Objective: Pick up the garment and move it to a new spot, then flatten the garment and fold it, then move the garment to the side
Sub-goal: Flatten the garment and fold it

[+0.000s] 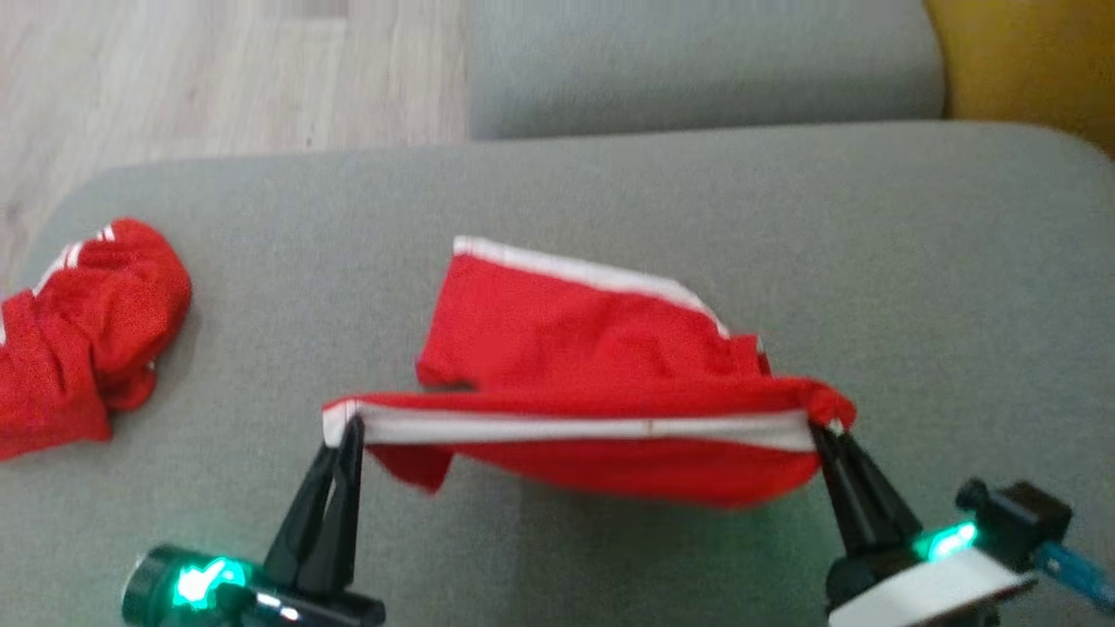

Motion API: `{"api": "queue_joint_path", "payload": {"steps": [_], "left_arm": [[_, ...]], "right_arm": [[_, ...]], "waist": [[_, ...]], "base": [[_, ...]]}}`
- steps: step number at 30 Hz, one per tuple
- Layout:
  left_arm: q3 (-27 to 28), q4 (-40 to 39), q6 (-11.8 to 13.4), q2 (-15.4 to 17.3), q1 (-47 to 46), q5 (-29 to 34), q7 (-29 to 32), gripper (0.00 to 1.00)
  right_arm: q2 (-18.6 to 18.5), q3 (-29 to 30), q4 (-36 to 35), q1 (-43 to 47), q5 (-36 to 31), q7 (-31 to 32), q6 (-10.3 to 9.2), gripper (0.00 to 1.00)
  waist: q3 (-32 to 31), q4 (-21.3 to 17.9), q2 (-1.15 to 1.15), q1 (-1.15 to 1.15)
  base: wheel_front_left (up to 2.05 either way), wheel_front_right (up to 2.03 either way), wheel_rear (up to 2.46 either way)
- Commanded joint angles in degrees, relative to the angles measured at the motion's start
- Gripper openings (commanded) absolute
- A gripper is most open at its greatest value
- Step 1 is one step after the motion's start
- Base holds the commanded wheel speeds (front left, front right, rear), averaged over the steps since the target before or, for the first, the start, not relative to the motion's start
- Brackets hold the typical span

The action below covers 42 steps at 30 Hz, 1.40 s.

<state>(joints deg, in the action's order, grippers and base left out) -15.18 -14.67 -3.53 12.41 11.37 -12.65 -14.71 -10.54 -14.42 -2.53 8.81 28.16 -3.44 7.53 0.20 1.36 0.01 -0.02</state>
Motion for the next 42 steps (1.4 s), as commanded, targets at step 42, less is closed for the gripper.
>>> {"api": "queue_joint_path", "payload": {"steps": [42], "left_arm": [[-8.8,69.6,-3.5,-3.1,-59.0,-14.0,2.3,0.20]], "right_arm": [[7.7,-2.2,34.6,-33.8,2.7,-10.8,-0.04,0.33]], "waist": [[17.9,-6.9,-0.01,0.02]], "base": [[0.00,0.00,0.00]]}}
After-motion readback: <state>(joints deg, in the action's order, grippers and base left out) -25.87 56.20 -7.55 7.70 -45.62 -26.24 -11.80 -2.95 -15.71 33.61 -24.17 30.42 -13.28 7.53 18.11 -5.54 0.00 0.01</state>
